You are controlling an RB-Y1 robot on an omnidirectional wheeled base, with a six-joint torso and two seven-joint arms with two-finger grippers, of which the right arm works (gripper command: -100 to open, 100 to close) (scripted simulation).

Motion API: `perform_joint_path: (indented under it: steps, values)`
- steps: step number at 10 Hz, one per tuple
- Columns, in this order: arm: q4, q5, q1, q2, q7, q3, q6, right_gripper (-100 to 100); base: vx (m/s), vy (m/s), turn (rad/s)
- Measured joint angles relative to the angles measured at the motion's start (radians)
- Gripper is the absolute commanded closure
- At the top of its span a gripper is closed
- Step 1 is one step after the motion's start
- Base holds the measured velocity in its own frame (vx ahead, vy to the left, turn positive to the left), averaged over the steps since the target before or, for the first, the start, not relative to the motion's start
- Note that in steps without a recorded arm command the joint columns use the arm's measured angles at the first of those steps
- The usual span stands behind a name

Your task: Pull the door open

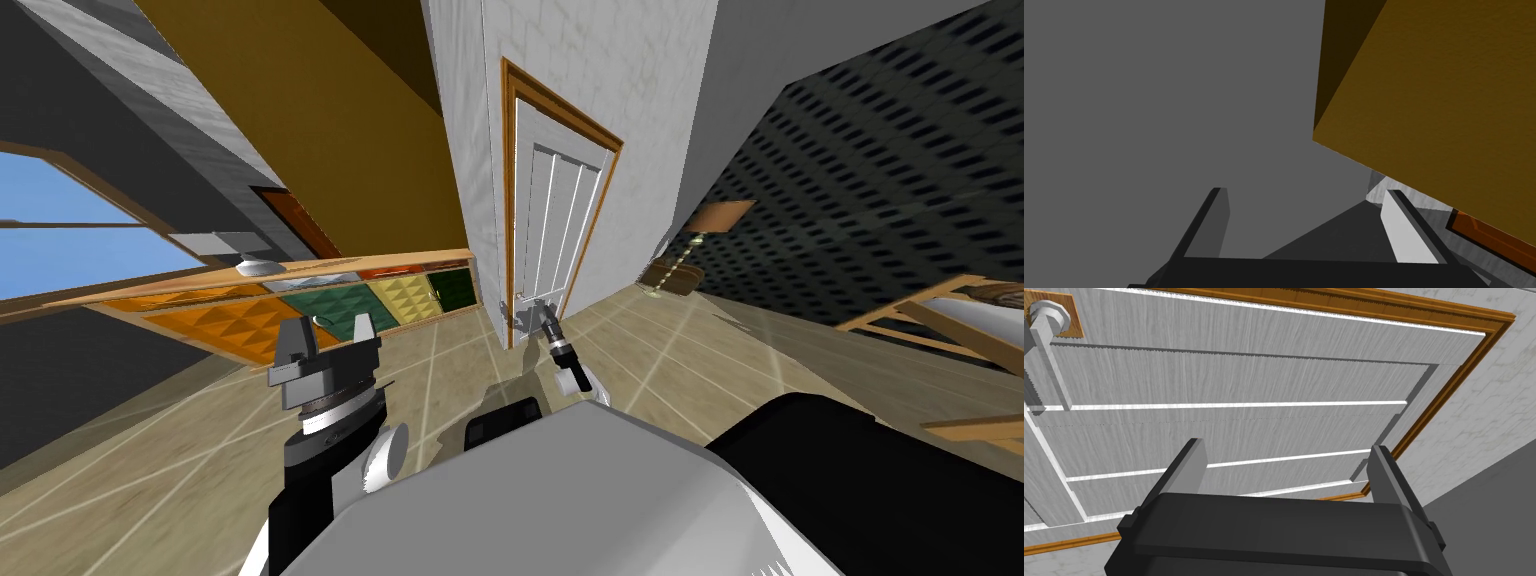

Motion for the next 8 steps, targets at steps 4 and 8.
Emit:
perform_joint_path:
  steps: [4,8]
  values:
    - [0.115,-0.013,-0.045,-0.019,-0.025,-0.003,-0.031,-100,0.047,-0.038,0.056]
    - [0.221,-0.021,-0.078,-0.028,-0.044,0.001,-0.065,-100,0.045,-0.039,0.057]
